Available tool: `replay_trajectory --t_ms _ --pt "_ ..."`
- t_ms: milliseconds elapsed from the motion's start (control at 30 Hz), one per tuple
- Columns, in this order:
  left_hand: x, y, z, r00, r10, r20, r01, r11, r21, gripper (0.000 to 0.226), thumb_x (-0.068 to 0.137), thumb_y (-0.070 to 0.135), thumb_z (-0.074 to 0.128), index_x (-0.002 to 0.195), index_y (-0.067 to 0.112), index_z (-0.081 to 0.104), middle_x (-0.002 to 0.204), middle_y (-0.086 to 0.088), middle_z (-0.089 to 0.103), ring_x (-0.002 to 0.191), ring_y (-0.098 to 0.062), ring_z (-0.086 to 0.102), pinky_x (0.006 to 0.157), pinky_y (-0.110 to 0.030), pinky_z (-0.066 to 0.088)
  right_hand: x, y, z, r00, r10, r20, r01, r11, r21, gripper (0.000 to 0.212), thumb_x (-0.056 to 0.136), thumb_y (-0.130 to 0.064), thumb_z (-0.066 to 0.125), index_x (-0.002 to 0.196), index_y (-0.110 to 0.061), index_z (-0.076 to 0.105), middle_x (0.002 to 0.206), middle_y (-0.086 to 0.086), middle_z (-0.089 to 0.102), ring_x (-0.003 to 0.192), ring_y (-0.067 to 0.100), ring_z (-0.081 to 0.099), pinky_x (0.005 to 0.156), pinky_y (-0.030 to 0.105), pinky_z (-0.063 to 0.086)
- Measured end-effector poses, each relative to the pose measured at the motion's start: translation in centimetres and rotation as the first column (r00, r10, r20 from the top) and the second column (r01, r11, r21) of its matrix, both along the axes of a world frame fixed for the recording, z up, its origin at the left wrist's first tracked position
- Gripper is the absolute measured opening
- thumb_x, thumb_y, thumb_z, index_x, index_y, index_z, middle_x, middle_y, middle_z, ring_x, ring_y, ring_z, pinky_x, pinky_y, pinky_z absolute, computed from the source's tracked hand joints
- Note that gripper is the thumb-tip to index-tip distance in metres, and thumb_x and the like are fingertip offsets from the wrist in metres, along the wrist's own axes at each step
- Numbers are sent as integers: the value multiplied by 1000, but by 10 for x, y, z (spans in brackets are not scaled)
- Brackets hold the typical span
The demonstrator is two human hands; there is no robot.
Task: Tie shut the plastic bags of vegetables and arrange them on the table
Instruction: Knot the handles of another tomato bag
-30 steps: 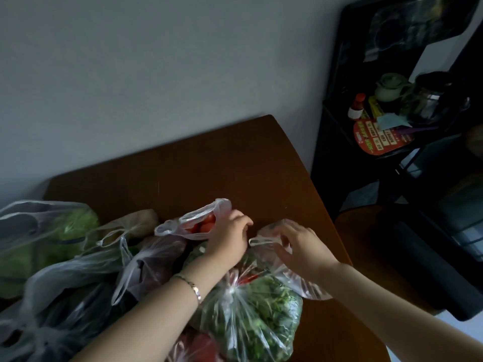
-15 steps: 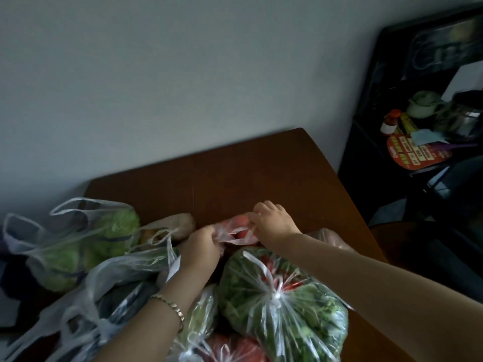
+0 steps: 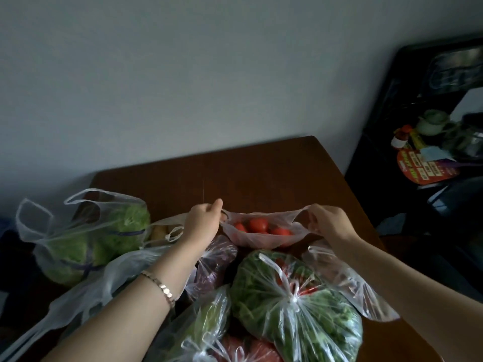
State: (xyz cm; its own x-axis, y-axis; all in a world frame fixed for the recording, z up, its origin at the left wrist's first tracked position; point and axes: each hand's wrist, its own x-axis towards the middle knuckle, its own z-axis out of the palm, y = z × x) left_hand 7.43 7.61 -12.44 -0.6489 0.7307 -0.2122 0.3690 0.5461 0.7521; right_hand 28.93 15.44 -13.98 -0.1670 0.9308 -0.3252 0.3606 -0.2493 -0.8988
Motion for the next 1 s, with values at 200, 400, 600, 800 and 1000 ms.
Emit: replay_trajectory --t_ms 200,400,600,800,1000 --pt "21 -1 -6 980 -46 193 -9 962 274 27 84 10 62 60 23 61 62 6 62 74 -23 62 84 -38 51 -1 -21 -2 998 49 37 -58 960 272 27 92 -22 49 69 -10 57 62 -2 51 52 9 42 52 24 40" --pt "45 5 -14 973 -229 41 190 882 431 19 79 4 68 68 19 65 102 6 56 97 3 52 84 -8 40 -8 -18 -15 973 229 6 -201 842 500 11 88 -12 56 81 -15 62 102 -8 50 92 0 53 77 8 44" --pt "58 24 -25 826 -361 432 127 866 483 22 88 5 56 87 25 65 101 5 65 89 7 61 74 -5 44 -22 1 -19 919 203 -337 -125 963 238 22 95 -9 41 83 -19 57 78 3 57 71 7 56 68 20 46" --pt "63 40 -45 893 -299 335 156 907 391 28 91 6 52 108 27 62 110 -3 61 97 2 60 80 -4 44 -35 31 -37 980 137 -143 -131 990 49 24 95 -8 43 99 -15 66 63 -7 51 47 -1 46 50 13 37" --pt "63 60 -49 651 -92 754 -60 983 171 13 82 -5 62 89 5 61 71 -5 63 48 -3 62 47 -13 50 -49 42 -50 983 66 -172 -102 972 -212 19 84 2 58 87 -11 71 73 9 68 62 17 61 56 22 51"
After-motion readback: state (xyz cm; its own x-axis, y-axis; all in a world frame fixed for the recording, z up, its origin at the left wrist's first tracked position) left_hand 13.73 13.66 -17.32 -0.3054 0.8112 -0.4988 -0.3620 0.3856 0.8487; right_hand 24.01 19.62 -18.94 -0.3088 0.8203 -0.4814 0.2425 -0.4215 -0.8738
